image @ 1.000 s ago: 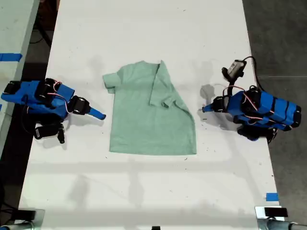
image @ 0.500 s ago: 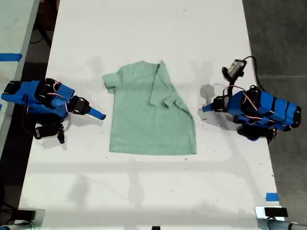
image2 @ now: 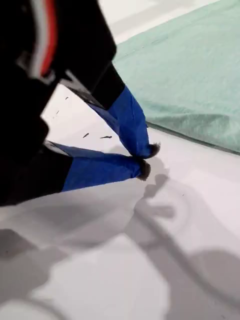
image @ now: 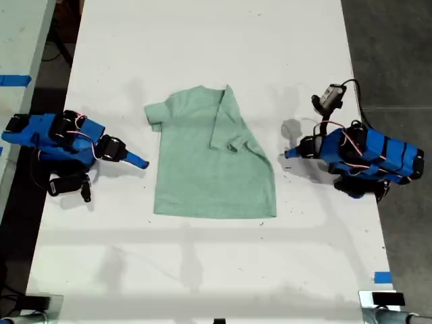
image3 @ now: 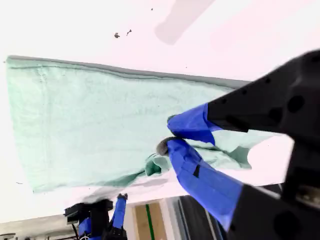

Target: Fold t shirt

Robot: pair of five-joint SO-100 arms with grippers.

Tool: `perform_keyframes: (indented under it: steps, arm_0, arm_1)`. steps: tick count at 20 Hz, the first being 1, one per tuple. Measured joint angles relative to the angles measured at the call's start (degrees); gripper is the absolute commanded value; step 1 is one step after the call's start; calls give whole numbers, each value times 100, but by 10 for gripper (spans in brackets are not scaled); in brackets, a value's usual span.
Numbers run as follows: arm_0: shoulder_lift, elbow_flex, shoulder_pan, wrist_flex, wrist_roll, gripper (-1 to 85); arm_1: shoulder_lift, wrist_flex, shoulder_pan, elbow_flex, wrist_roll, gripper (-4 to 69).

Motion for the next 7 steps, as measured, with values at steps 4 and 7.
perform_keyframes:
  steps: [4,7]
  arm_0:
    - [0,0,0,0,0,26]
    - [0,0,0,0,0,26]
  arm_1:
    - [0,0,-9,0,88,20]
    - [0,0,-9,0,88,21]
